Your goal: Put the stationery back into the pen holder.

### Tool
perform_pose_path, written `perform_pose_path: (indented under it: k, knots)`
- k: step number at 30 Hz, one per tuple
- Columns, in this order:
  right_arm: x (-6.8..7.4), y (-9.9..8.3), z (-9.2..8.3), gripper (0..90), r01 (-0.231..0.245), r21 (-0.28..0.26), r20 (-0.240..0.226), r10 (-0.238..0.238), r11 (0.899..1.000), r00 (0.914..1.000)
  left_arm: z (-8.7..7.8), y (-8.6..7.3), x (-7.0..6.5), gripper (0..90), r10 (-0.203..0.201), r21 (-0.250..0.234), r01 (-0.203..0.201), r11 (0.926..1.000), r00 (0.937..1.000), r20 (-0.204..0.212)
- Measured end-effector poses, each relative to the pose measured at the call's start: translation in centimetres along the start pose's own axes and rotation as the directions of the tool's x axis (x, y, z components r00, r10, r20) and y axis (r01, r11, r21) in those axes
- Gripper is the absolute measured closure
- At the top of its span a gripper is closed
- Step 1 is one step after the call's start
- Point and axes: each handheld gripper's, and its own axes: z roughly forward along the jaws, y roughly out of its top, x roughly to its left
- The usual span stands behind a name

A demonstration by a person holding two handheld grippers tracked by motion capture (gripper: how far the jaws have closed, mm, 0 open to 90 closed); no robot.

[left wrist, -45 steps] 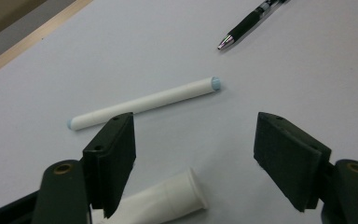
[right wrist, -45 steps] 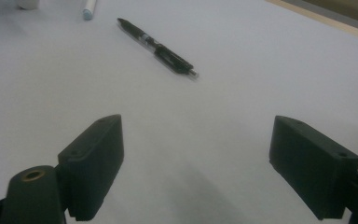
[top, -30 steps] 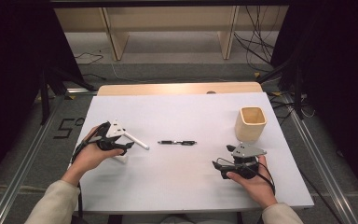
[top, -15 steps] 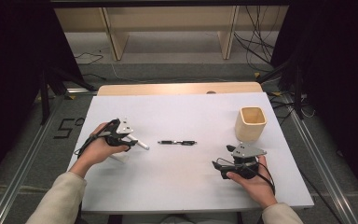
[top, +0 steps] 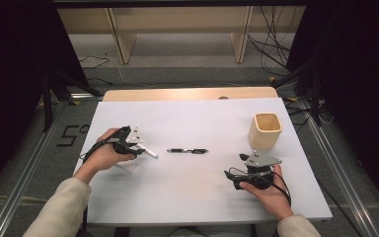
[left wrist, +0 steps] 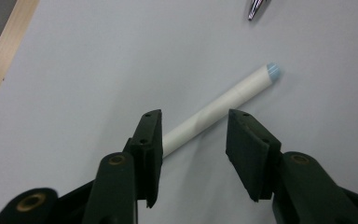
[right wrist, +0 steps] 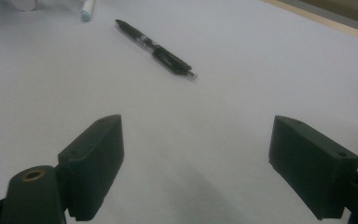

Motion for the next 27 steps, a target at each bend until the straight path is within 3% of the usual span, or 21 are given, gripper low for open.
perform_pose_path:
  k: [1, 4, 5, 6, 7, 8, 9, 10, 11, 12, 13, 18, 19, 21, 24, 25, 26, 27]
  knots:
    - [0.0, 0.0, 0.0, 18.8, 0.000, 0.000, 0.000, 0.000, 1.000, 1.0000, 0.2, 0.1, 0.3, 55.7, 0.074, 0.034, -0.074, 0.9967, 0.9973, 0.002]
    - [0.0, 0.0, 0.0, 18.8, 0.000, 0.000, 0.001, 0.000, 1.000, 1.0000, 0.6, 0.5, 0.7, 55.2, 0.174, 0.087, -0.176, 0.9806, 0.9844, 0.026]
    - [0.0, 0.0, 0.0, 18.8, 0.000, 0.000, 0.001, 0.000, 1.000, 1.0000, 0.6, 0.5, 0.7, 55.3, 0.174, 0.087, -0.176, 0.9806, 0.9844, 0.026]
    - [0.0, 0.0, 0.0, 18.8, 0.000, 0.001, 0.001, 0.000, 1.000, 1.0000, 0.8, 0.8, 1.0, 55.5, 0.241, 0.116, -0.245, 0.9625, 0.9691, 0.054]
    - [0.0, 0.0, 0.0, 18.8, 0.000, 0.001, 0.001, 0.000, 1.000, 1.0000, 0.8, 0.8, 1.0, 55.6, 0.241, 0.116, -0.245, 0.9625, 0.9691, 0.054]
    - [0.0, 0.0, 0.0, 18.8, 0.001, 0.002, 0.001, -0.001, 1.000, 1.0000, 1.0, 1.0, 1.0, 55.6, 0.262, 0.122, -0.269, 0.9555, 0.9627, 0.068]
    - [0.1, 0.0, 0.0, 18.8, 0.001, 0.001, 0.000, -0.001, 1.000, 1.0000, 1.3, 1.2, 1.3, 56.5, 0.315, 0.145, -0.326, 0.9341, 0.9445, 0.093]
    - [0.1, 0.0, 0.0, 18.8, 0.001, 0.001, -0.001, -0.001, 1.000, 1.0000, 1.3, 1.2, 1.3, 56.9, 0.315, 0.145, -0.326, 0.9341, 0.9445, 0.093]
    - [0.1, 0.0, 0.0, 18.8, 0.002, 0.002, -0.001, -0.002, 1.000, 1.0000, 1.6, 1.4, 1.4, 57.1, 0.364, 0.168, -0.378, 0.9103, 0.9250, 0.109]
    - [0.1, 0.0, 0.0, 18.8, 0.000, 0.003, -0.001, 0.000, 1.000, 1.0000, 1.7, 1.6, 1.5, 57.4, 0.387, 0.181, -0.402, 0.8976, 0.9150, 0.116]
    - [0.1, 0.0, 0.0, 18.8, 0.000, 0.004, -0.001, 0.000, 1.000, 1.0000, 1.7, 1.6, 1.5, 58.3, 0.387, 0.181, -0.402, 0.8976, 0.9150, 0.116]
    - [0.1, 0.0, 0.0, 18.8, 0.001, 0.003, -0.002, -0.001, 1.000, 1.0000, 2.5, 2.1, 1.4, 60.7, 0.446, 0.191, -0.470, 0.8616, 0.8809, 0.159]
    - [0.1, 0.0, 0.0, 18.8, 0.002, 0.003, -0.001, -0.002, 1.000, 1.0000, 2.5, 2.1, 1.4, 60.8, 0.446, 0.191, -0.470, 0.8616, 0.8809, 0.159]
    - [0.1, 0.0, 0.0, 18.8, -0.001, 0.002, -0.002, 0.001, 1.000, 1.0000, 2.9, 2.1, 1.5, 62.0, 0.456, 0.200, -0.485, 0.8512, 0.8724, 0.176]
    - [0.0, 0.0, 0.0, 18.8, 0.001, 0.003, -0.002, -0.001, 1.000, 1.0000, 3.0, 2.0, 1.5, 63.4, 0.463, 0.206, -0.491, 0.8464, 0.8697, 0.172]
    - [0.1, 0.0, 0.0, 18.8, 0.000, 0.003, -0.002, 0.000, 1.000, 1.0000, 3.1, 2.0, 1.5, 64.2, 0.469, 0.207, -0.497, 0.8427, 0.8662, 0.173]
    - [0.1, 0.0, 0.0, 18.8, 0.001, 0.003, -0.002, -0.001, 1.000, 1.0000, 3.1, 2.1, 1.6, 64.6, 0.492, 0.222, -0.523, 0.8228, 0.8513, 0.183]
    - [0.1, 0.0, 0.0, 18.8, 0.001, 0.005, -0.004, -0.001, 1.000, 1.0000, 3.1, 2.1, 1.6, 65.2, 0.505, 0.222, -0.536, 0.8143, 0.8432, 0.184]
